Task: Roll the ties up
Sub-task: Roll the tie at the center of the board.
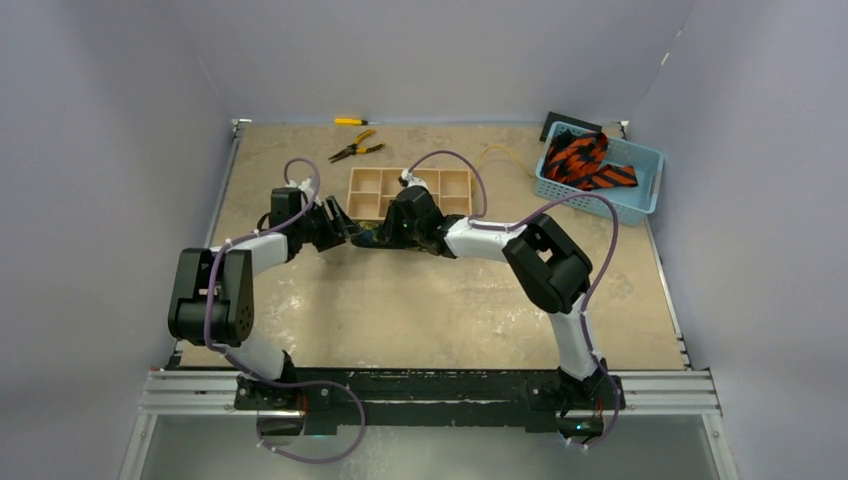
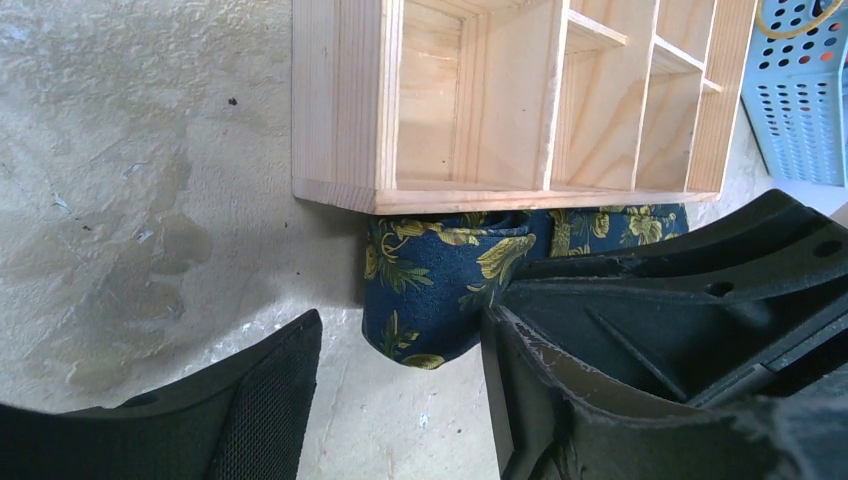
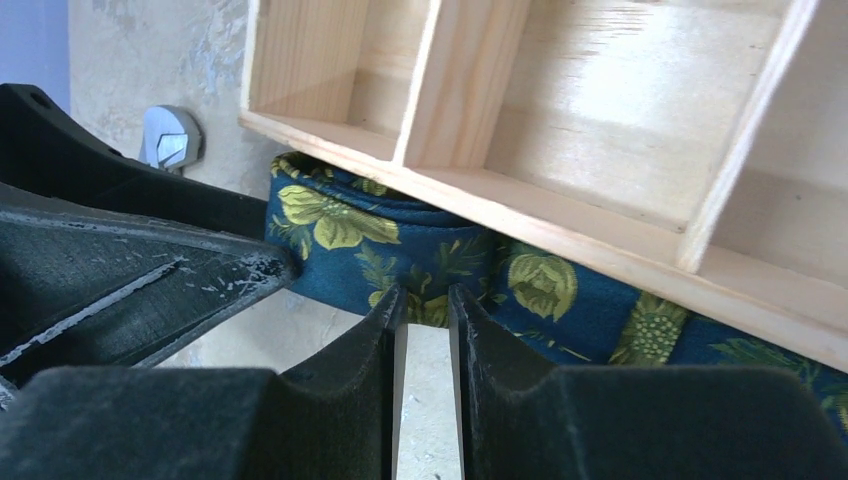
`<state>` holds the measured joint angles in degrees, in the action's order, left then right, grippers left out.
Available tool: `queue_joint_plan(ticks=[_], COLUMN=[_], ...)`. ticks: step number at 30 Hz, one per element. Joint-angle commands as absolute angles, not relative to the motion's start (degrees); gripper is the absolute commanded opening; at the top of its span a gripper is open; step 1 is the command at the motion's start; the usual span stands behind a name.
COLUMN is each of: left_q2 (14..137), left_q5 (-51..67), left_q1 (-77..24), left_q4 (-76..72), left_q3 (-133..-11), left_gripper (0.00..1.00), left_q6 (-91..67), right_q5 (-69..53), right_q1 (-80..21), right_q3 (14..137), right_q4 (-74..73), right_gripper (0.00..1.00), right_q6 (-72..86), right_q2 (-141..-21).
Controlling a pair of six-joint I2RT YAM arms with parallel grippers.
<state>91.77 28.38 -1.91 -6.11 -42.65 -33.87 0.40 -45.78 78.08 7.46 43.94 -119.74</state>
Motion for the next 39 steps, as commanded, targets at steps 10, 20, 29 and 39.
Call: queue_joint_plan(ticks=[10, 20, 29, 39], left_q2=[93.5, 95.1, 92.6, 96.4], left_q5=[31.9, 31.6, 25.5, 29.0], left_q1=[-3.6, -5.8, -4.0, -4.6], left_q4=[-13.1, -11.0, -0.1, -5.3], left_q3=[-44.5, -45.6, -47.9, -47.5], left_gripper=[0.56, 0.58, 0.7, 0.67], left_q6=[-34.9, -33.2, -28.4, -31.6], right_q5=[-2.5, -3.0, -3.4, -3.1], right_q1=[-43.6, -43.2, -42.9, -42.5], right_q3=[76.4, 76.2, 75.9, 74.2], right_q4=[9.3, 9.1, 9.1, 9.6], right_gripper=[0.25, 0.25, 0.25, 0.25], right_q6=[45.6, 45.5, 45.4, 45.2], right_q2=[-118.9, -119.5, -119.4, -118.9])
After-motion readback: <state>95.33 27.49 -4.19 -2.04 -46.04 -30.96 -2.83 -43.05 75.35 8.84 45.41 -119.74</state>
